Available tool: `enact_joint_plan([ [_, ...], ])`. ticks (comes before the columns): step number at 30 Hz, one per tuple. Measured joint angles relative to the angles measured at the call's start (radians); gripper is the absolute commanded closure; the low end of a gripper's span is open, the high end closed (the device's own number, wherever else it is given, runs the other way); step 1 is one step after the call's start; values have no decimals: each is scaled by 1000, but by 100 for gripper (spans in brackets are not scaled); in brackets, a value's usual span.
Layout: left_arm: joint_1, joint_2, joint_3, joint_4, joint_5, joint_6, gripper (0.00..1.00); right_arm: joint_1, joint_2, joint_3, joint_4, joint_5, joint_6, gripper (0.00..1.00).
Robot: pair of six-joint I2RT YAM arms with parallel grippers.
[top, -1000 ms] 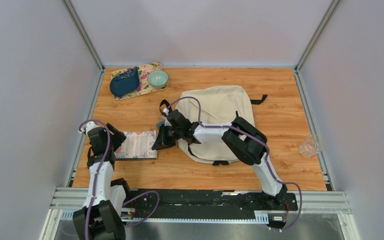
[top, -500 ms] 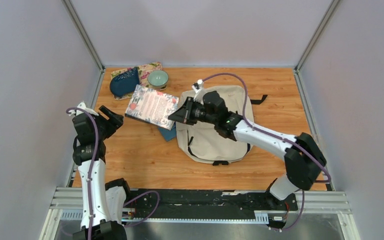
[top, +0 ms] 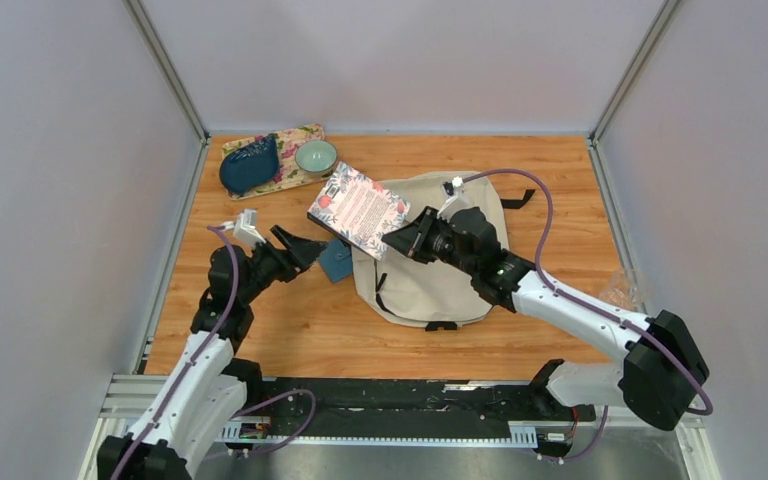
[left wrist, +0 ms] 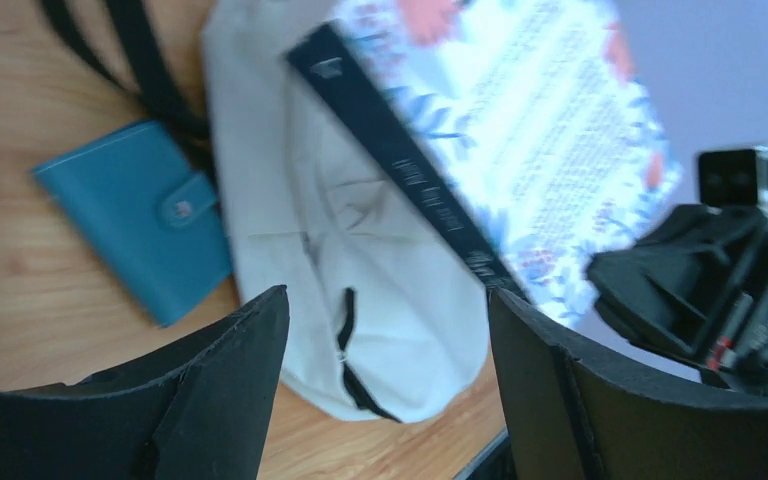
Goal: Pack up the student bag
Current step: Pick up the book from the center of the board.
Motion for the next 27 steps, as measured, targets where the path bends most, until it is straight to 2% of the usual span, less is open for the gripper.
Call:
enact_joint_plan([
  [3, -134, 34, 1, 132, -55, -4, 20, 0, -29, -43, -6, 9, 19, 100],
  [6, -200, 57, -32, 276, -100, -24, 19, 0, -53, -75, -8, 13, 33, 100],
  [14, -268, 131, -91, 499, -184, -65, 19, 1, -164, -170, 28, 2, 92, 100],
  [27, -344, 262, -119, 697, -229, -69, 18, 0, -241, -267, 90, -129, 185, 100],
])
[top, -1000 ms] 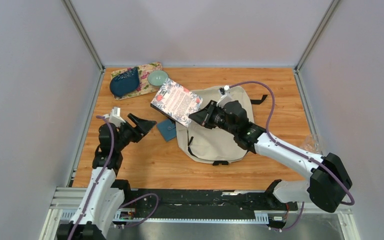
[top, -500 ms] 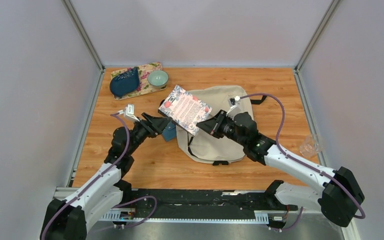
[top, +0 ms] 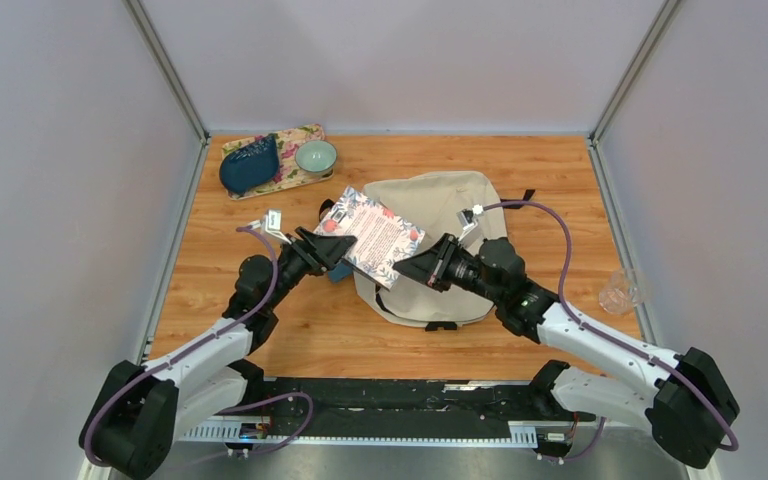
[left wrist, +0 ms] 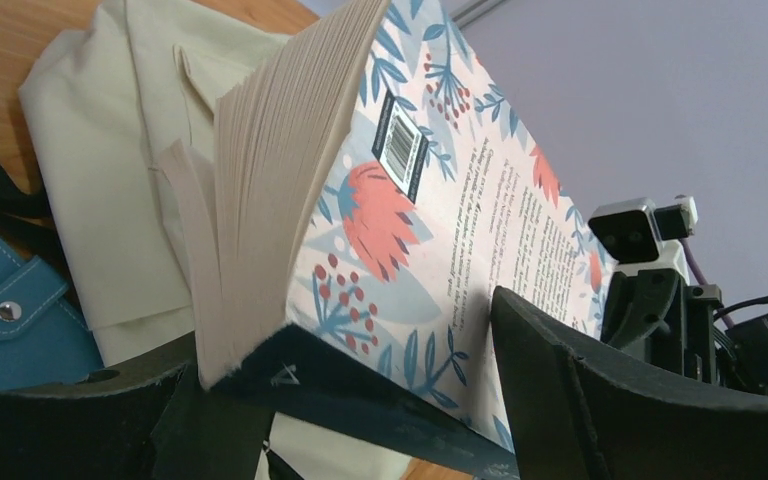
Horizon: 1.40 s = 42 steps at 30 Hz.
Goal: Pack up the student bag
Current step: Pick up the book from the center of the board.
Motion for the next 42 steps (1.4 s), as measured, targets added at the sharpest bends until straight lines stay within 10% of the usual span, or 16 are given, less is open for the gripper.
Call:
enact_joint_plan([
  [3, -4, 32, 0, 19, 21, -4, 24, 0, -10, -21, 21, -33, 18, 100],
  [7, -16, 20, -11, 53, 18, -45, 80, -2, -8, -32, 16, -61, 22, 100],
  [10, -33, -25, -14, 116, 28, -92, 100, -8, 17, -52, 6, -62, 21, 100],
  [15, -33, -21, -19, 127, 32, -85, 100, -9, 15, -55, 16, -71, 23, 95],
  [21, -33, -12, -31, 130, 42, -60, 100, -4, 10, -53, -23, -69, 18, 20],
  [32, -31, -12, -85, 98, 23, -4, 100, 3, -293, -163, -149, 80, 47, 11],
  [42, -31, 17, -85, 256, 60, -88, 100, 3, -146, -251, 31, 90, 132, 10],
])
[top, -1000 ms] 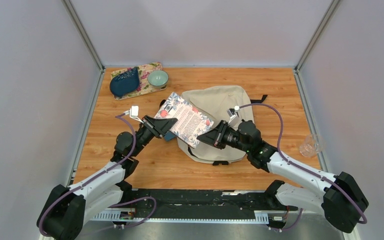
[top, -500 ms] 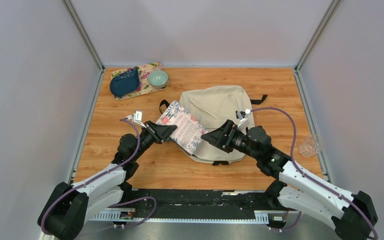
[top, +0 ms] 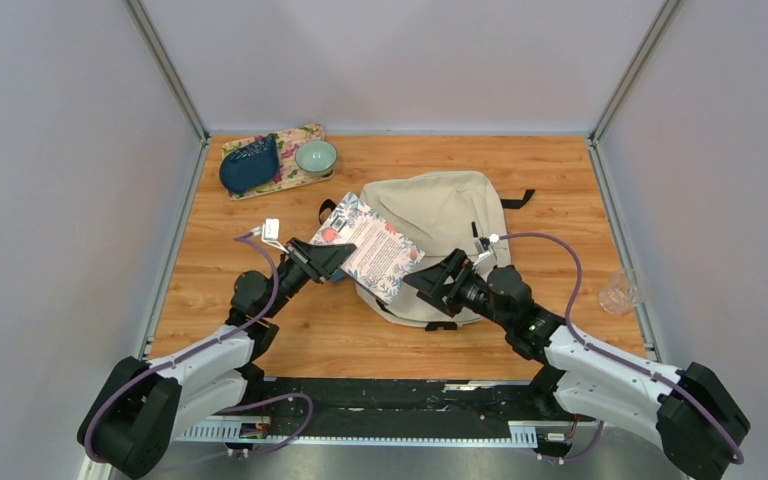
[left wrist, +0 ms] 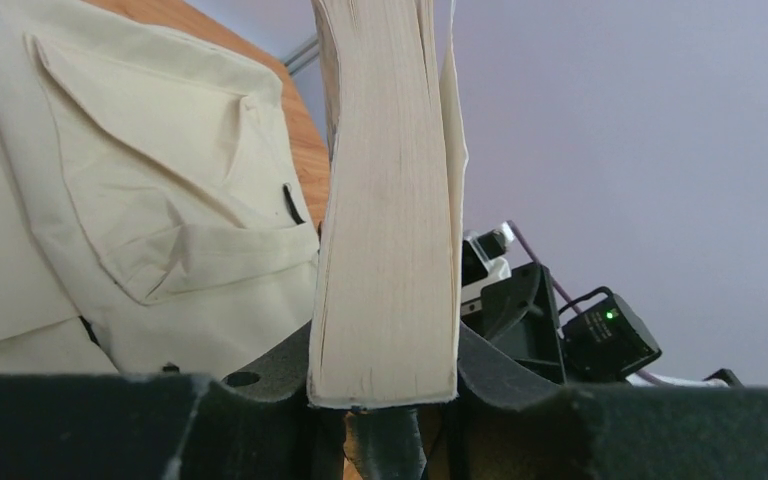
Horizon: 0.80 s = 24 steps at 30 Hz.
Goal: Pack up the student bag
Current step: Pick up the book from the center of the board.
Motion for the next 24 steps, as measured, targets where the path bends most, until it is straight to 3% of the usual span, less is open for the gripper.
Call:
enact_joint_plan([
  [5, 0, 59, -8, 107, 25, -63, 100, 0, 142, 8, 168, -3, 18, 11],
  [8, 0, 107, -13, 155, 36, -109, 100, 0, 234, 22, 257, -10, 31, 16],
  [10, 0, 146, -14, 175, 44, -143, 100, 0, 289, 27, 331, -14, 40, 28],
  [12, 0, 182, -15, 178, 52, -172, 100, 0, 342, 38, 394, -19, 50, 48],
  [13, 0, 195, -15, 177, 54, -180, 100, 0, 362, 45, 419, -22, 55, 61],
  [14, 0, 201, -16, 180, 51, -188, 100, 0, 381, 47, 446, -24, 67, 88],
  [15, 6, 203, -18, 180, 48, -192, 100, -1, 391, 48, 468, -27, 68, 97],
  [17, 13, 203, -21, 181, 38, -206, 100, -2, 403, 50, 518, -35, 63, 100],
  [19, 15, 201, -21, 189, 36, -212, 84, -2, 404, 50, 527, -38, 58, 100],
  [20, 15, 201, -21, 192, 37, -212, 63, -2, 403, 49, 529, -37, 55, 100],
  [24, 10, 195, -18, 182, 63, -183, 29, 3, 312, 34, 460, -11, 40, 100],
])
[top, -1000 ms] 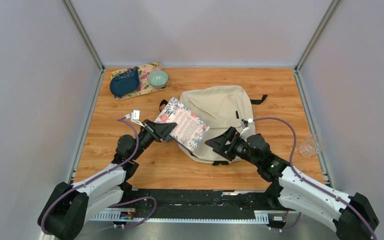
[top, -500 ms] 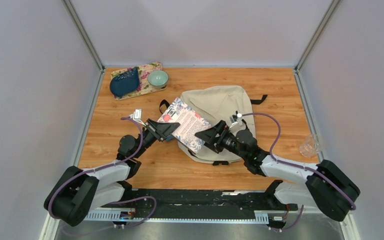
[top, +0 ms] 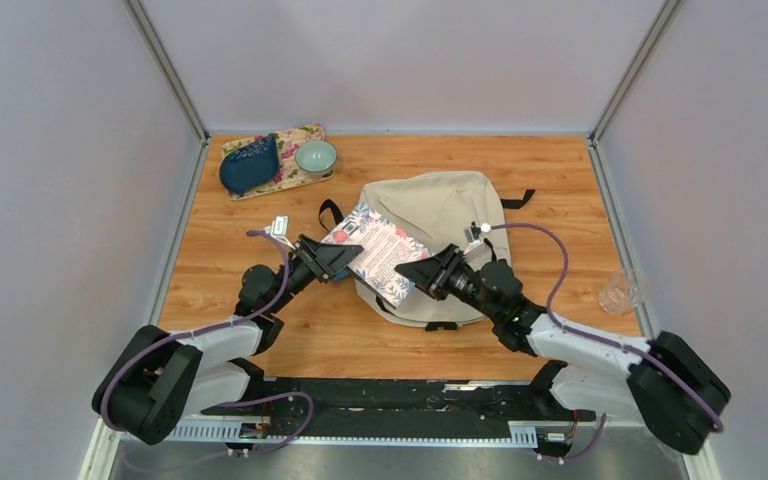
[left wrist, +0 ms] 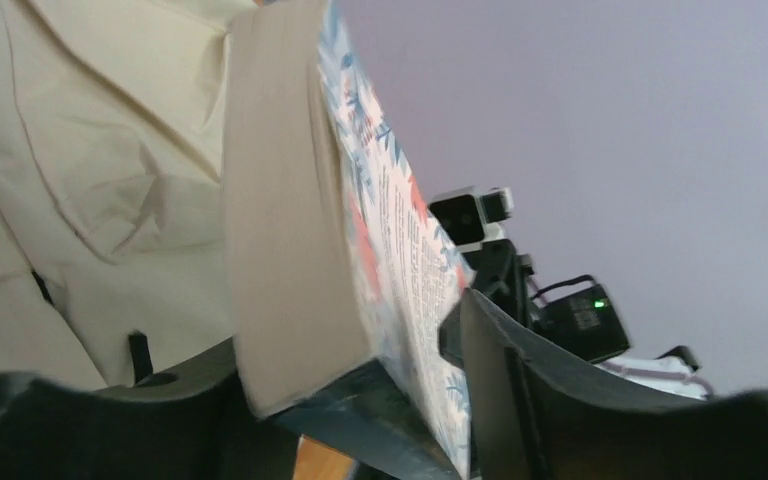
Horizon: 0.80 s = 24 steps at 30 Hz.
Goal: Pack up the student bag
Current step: Pick up the book from the center of the board, then place the book in the student bag.
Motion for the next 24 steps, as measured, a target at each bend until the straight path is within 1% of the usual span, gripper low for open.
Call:
enact_joint_plan([
  [2, -2, -4, 40, -55, 40, 51, 27, 6, -114, -2, -128, 35, -19, 100],
  [5, -15, -5, 163, -193, 99, 161, 26, 6, -330, -2, -365, 146, -56, 100],
  [7, -39, -5, 227, -272, 109, 243, 25, 6, -478, 3, -518, 240, -81, 100],
  [8, -60, -5, 264, -325, 108, 298, 25, 6, -569, 9, -621, 301, -95, 100],
  [10, -120, -1, 335, -459, 76, 427, 25, 5, -708, 16, -792, 419, -116, 100],
  [12, -217, 28, 436, -608, 23, 582, 25, 1, -843, 32, -970, 536, -136, 100],
  [13, -268, 50, 482, -665, -1, 649, 25, 1, -883, 40, -1032, 577, -143, 100],
  [14, -306, 71, 519, -704, -20, 705, 25, -1, -943, 58, -1130, 637, -156, 100],
  [16, -380, 129, 589, -780, -49, 831, 25, -3, -1016, 94, -1268, 723, -168, 100],
  [20, -460, 225, 644, -871, -68, 1004, 24, -3, -1086, 208, -1516, 854, -185, 100],
  [24, -528, 346, 722, -978, -81, 1156, 23, -3, -1128, 301, -1664, 946, -194, 100],
])
